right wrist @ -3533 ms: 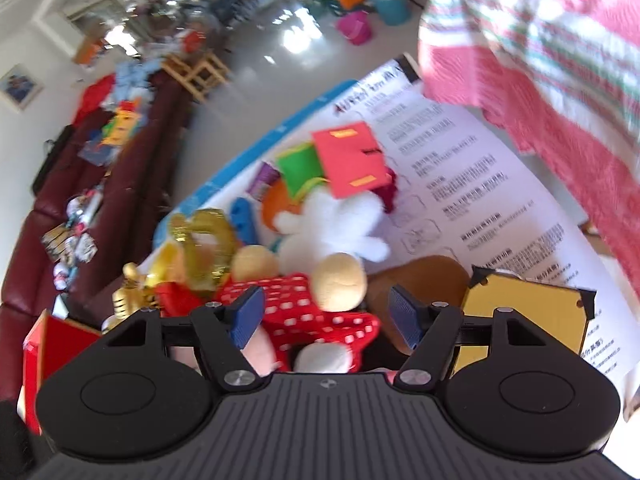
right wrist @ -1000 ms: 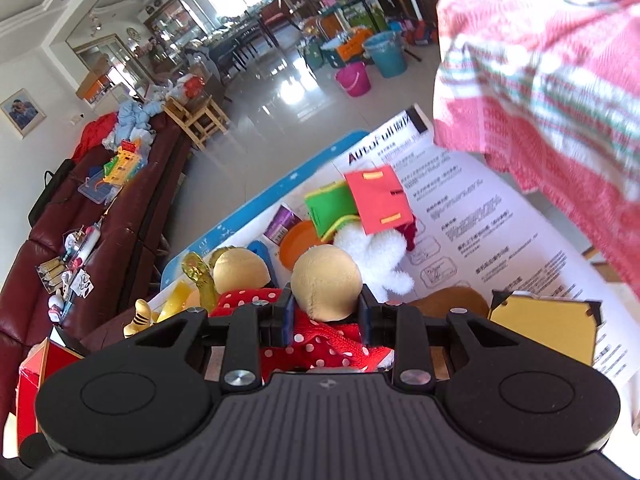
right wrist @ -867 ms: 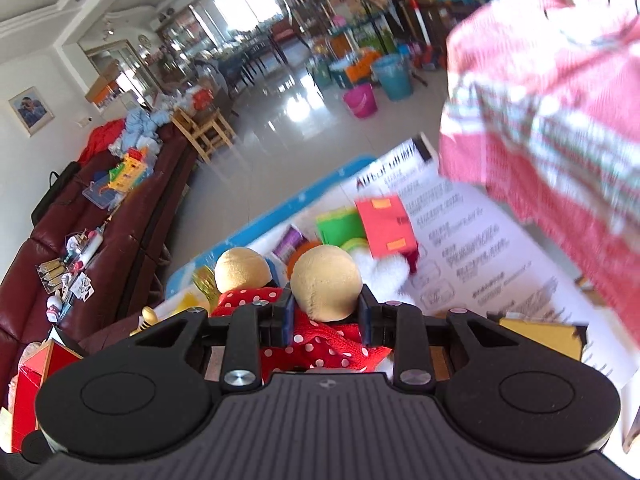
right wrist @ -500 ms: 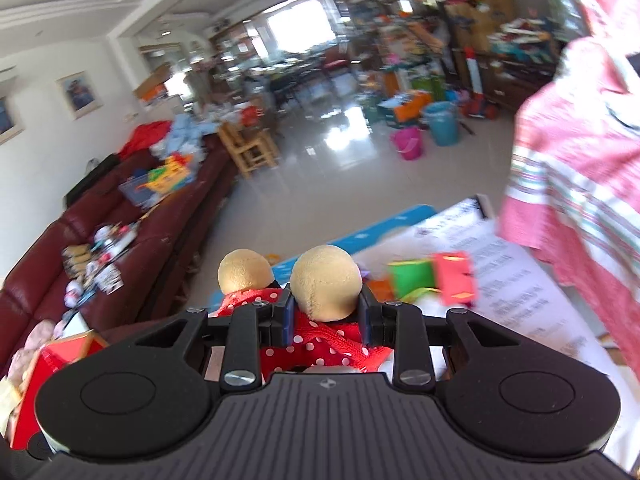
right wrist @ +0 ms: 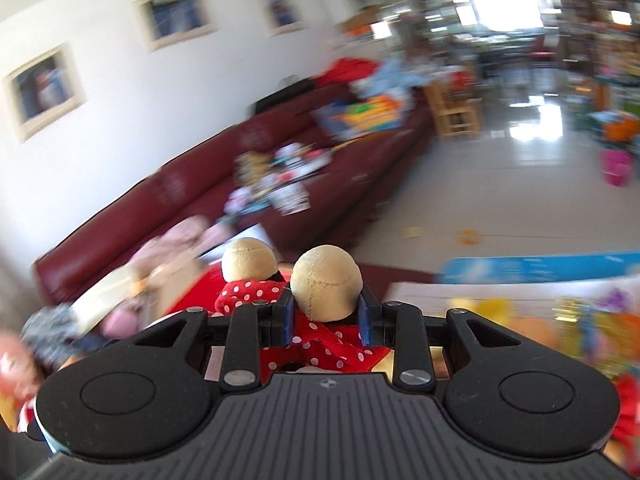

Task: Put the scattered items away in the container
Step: 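Open both tools, releasing the Minnie plush into the red box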

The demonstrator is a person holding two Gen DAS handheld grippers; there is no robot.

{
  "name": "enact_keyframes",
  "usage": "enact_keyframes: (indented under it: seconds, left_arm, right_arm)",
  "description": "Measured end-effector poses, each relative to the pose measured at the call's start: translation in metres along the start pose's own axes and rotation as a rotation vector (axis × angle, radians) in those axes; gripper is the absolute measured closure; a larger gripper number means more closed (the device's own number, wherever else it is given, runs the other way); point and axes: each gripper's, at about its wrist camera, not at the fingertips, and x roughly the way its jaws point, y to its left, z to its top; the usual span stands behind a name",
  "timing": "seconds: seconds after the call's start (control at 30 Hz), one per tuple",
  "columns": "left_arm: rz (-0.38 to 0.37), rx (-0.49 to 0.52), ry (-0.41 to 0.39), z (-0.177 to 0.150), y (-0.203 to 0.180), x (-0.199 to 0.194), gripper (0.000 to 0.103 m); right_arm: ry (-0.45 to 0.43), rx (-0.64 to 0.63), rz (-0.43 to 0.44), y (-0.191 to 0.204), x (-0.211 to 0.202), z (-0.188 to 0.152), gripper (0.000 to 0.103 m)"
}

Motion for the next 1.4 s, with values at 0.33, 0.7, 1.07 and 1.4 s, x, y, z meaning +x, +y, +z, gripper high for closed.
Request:
enact_keyframes:
  seconds: [0.33, 0.7, 1.07, 1.4]
  left_arm:
    - [0.334, -0.154, 0.038, -0.018, 0.108, -0.062, 0.100]
    - [0.672, -0.256, 0.144, -0.048, 0.168, -0.074, 0.035]
    - [0.612, -0.260, 0.137, -0.045, 0.162, -0.053, 0.017]
    - [0.550, -0.230, 0.154, -0.050, 0.153, -0.030, 0.016]
  right_arm:
    - [0.158, -0.176, 0.222, 0.139, 0.090, -0.019, 0.069]
    - [0.313, -0.246, 0.315, 0.186, 0.124, -0.065, 0.024]
    - [0.393, -0.299, 0.329, 0.170, 0.120, -0.089, 0.012]
    - [0.399, -0.270, 0.270, 0.150, 0.118, -0.088, 0.012]
